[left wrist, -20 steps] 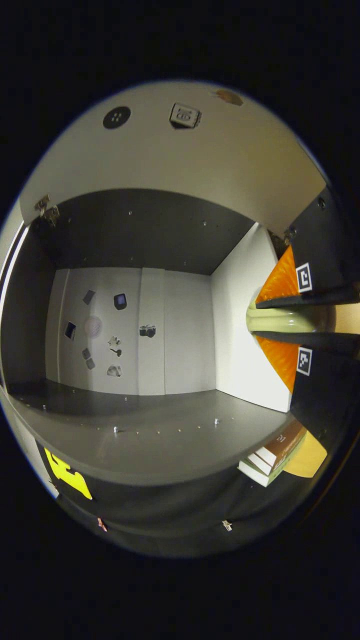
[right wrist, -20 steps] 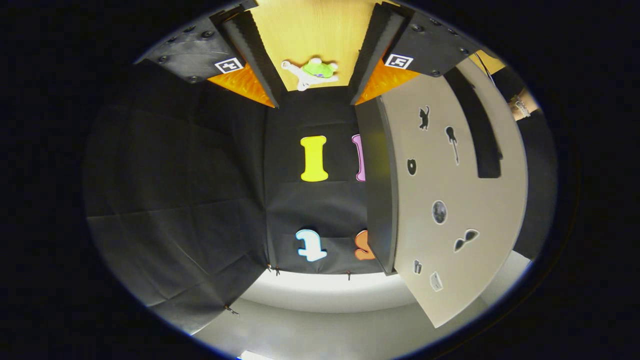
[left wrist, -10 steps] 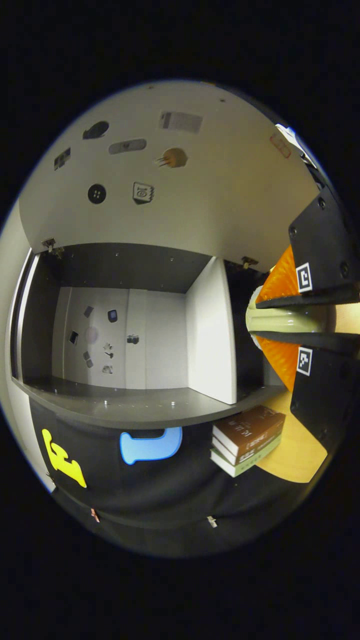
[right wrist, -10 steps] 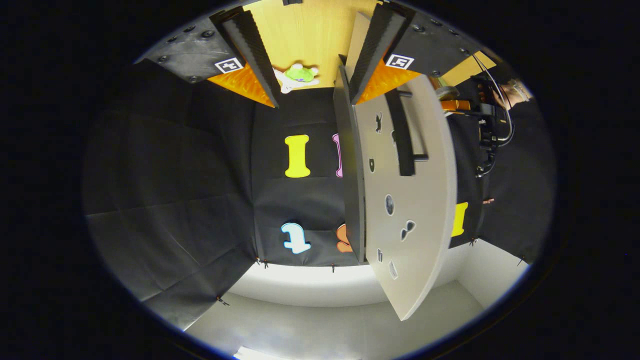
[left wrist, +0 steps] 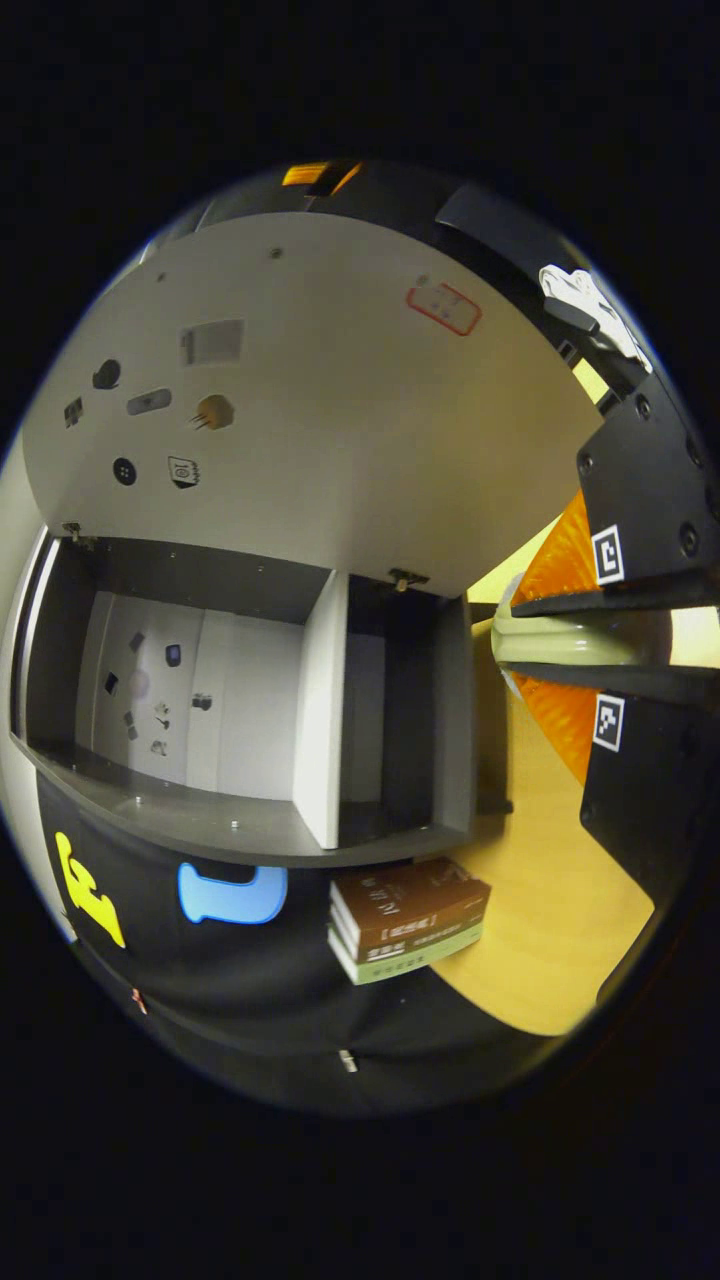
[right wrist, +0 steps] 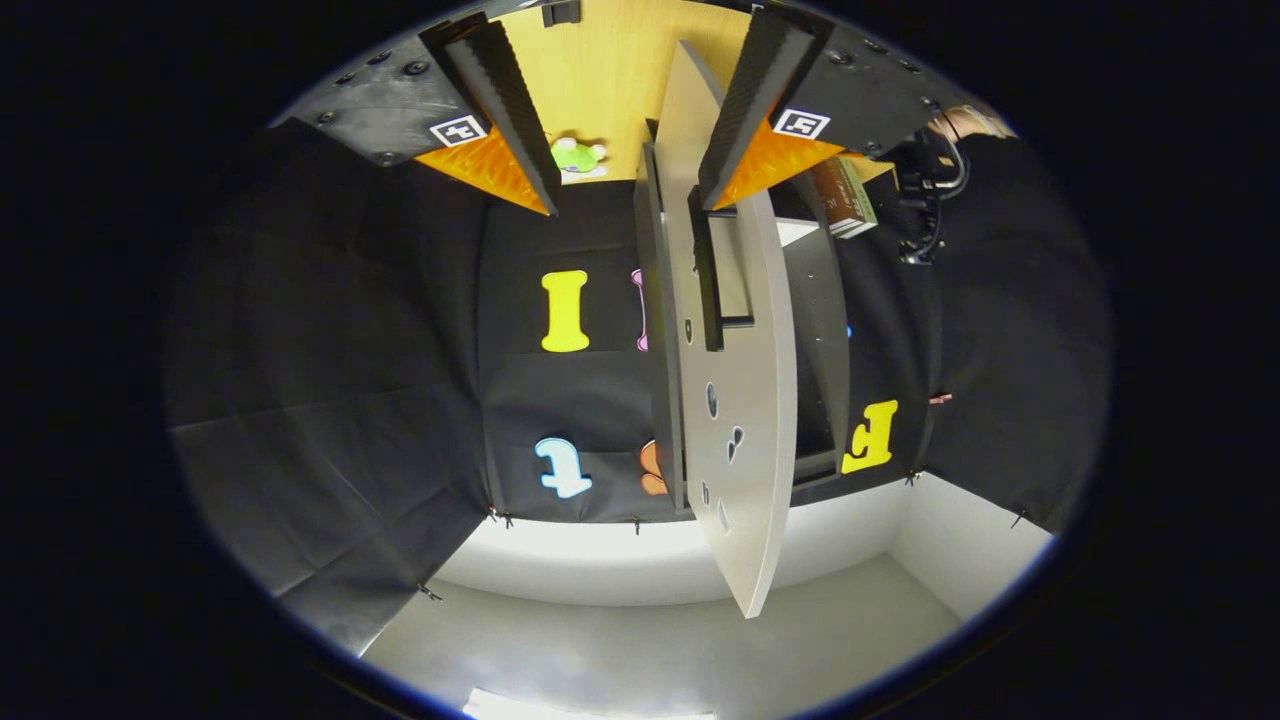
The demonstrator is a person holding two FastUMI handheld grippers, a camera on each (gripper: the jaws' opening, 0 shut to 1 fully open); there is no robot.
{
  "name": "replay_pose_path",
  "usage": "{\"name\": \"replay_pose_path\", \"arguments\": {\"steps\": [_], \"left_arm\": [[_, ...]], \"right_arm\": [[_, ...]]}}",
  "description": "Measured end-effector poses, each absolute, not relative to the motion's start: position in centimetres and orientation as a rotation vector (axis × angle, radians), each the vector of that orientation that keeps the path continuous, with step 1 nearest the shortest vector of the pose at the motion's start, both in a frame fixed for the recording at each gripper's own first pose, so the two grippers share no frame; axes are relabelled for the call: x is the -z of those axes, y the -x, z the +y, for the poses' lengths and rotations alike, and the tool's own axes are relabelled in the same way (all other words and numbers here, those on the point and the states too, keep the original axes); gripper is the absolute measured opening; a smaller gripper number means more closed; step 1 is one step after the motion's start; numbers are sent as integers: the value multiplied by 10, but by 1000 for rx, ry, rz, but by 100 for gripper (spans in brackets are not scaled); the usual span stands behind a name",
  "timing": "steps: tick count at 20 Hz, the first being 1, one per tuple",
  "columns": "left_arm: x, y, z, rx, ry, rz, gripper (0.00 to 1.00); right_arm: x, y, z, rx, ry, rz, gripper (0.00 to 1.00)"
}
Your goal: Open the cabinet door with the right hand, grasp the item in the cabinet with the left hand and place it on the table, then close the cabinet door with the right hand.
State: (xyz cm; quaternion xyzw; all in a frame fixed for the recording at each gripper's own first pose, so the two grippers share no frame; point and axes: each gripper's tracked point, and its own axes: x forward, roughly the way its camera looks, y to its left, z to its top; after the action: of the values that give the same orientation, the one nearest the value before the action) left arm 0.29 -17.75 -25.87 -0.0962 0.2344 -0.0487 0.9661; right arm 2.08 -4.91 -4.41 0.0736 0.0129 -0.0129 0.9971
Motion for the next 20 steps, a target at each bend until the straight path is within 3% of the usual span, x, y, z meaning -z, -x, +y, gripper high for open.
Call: {"name": "replay_pose_path", "arguments": {"steps": [3,4,5,11,20], "left_arm": [[301,4,-185,61,172,495,26],[314,5,-187,48,174,500,25],[328,6,-191,43,185,505,26],[406,10,-195,-23,148,520,26],[460,16,-181,-104,123,544,27]], "right_arm": [[57,-37,-58,16,-138,34,89],[61,-42,-60,8,-137,42,95],[66,-47,-61,-3,-142,48,89],[88,-63,-73,-28,-127,73,89],[117,-67,-81,-40,-125,134,90]]}}
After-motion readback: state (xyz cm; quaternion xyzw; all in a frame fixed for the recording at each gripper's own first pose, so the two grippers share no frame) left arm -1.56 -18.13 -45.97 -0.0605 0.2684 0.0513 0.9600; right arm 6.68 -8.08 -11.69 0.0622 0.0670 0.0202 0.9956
